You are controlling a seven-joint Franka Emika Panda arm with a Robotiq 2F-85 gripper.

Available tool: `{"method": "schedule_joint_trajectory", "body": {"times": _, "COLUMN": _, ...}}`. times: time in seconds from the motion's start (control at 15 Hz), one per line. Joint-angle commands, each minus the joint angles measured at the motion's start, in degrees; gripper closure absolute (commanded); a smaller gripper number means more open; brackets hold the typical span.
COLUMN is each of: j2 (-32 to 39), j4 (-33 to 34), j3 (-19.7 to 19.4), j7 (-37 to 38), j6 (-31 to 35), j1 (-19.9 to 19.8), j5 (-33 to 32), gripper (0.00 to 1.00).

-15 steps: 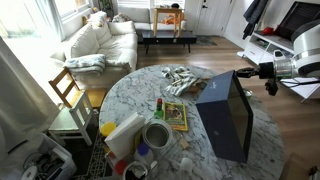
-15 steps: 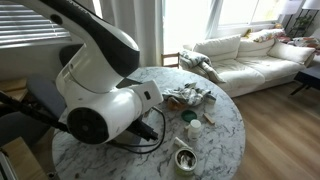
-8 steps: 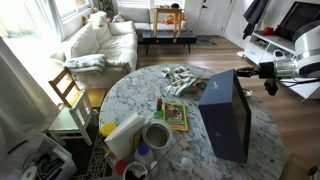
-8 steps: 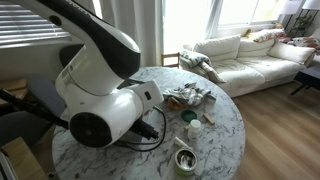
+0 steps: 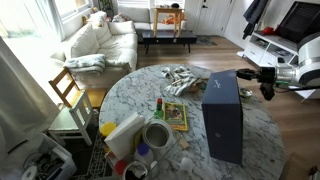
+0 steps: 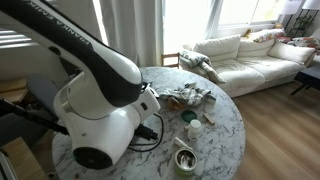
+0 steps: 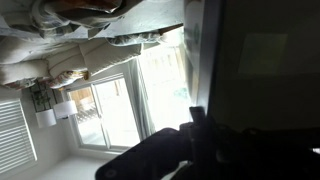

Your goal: Flip the blue box and place it upside down on the table

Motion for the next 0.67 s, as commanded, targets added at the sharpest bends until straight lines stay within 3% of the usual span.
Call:
{"method": "schedule_joint_trajectory", "body": {"times": 0.0, "j2": 2.0, "j4": -1.7, "j3": -1.6, "j7": -7.8, "j6": -7.1, "j1": -0.2, "j5": 3.7, "gripper": 0.99}}
{"method": "schedule_joint_trajectory", "body": {"times": 0.27, "j2": 4.3, "j4": -2.4, "j3": -2.3, "j7": -13.0, "j6": -14.4, "j1": -0.4, "j5": 5.5, "gripper": 0.99}}
{"method": "schedule_joint_trajectory", "body": {"times": 0.6, "j2": 5.8, "j4": -1.5, "j3": -2.9, "j7": -18.5, "j6": -16.2, "j1": 0.0, "j5": 3.7, "gripper": 0.99}}
